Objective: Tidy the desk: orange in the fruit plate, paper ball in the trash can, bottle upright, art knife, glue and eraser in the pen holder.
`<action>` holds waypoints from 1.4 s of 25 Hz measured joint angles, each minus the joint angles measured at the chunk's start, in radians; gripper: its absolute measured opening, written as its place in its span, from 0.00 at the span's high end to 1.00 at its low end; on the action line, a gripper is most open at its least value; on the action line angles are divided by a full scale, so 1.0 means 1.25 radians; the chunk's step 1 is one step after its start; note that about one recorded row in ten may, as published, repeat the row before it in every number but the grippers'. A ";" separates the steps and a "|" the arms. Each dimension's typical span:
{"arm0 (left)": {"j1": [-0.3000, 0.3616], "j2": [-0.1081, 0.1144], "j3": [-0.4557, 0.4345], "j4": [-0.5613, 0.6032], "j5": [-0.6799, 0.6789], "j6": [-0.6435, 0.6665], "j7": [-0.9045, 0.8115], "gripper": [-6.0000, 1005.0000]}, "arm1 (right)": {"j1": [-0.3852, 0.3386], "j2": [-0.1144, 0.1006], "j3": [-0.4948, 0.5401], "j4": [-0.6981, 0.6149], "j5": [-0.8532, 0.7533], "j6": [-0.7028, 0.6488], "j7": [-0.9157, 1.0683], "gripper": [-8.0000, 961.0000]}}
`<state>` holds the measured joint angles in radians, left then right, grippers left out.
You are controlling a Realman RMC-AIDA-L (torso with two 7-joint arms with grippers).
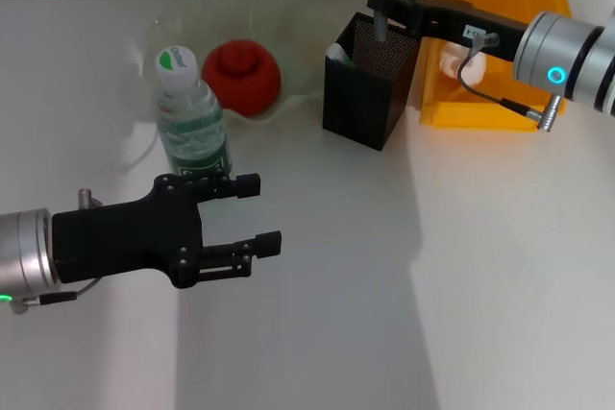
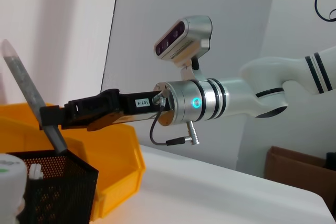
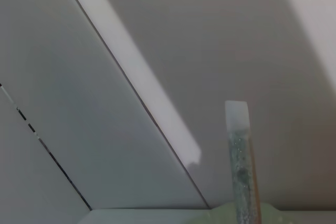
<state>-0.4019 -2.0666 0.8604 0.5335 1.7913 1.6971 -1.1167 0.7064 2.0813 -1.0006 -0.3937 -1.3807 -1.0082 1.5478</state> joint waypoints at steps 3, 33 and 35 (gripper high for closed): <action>0.000 0.001 0.000 0.000 0.000 -0.004 0.000 0.25 | -0.004 0.000 -0.007 -0.001 0.000 -0.007 -0.006 0.80; 0.007 0.037 -0.016 0.001 -0.001 0.080 -0.027 0.25 | -0.339 -0.038 0.257 -0.298 -0.139 -0.838 -0.115 0.27; 0.007 0.049 -0.012 0.000 0.000 0.101 -0.042 0.25 | -0.344 -0.041 0.281 -0.274 -0.275 -0.912 -0.146 0.27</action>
<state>-0.3926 -2.0050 0.8448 0.5340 1.7910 1.8237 -1.1692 0.2769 2.0306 -0.6490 -0.7358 -1.7243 -2.1484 1.3657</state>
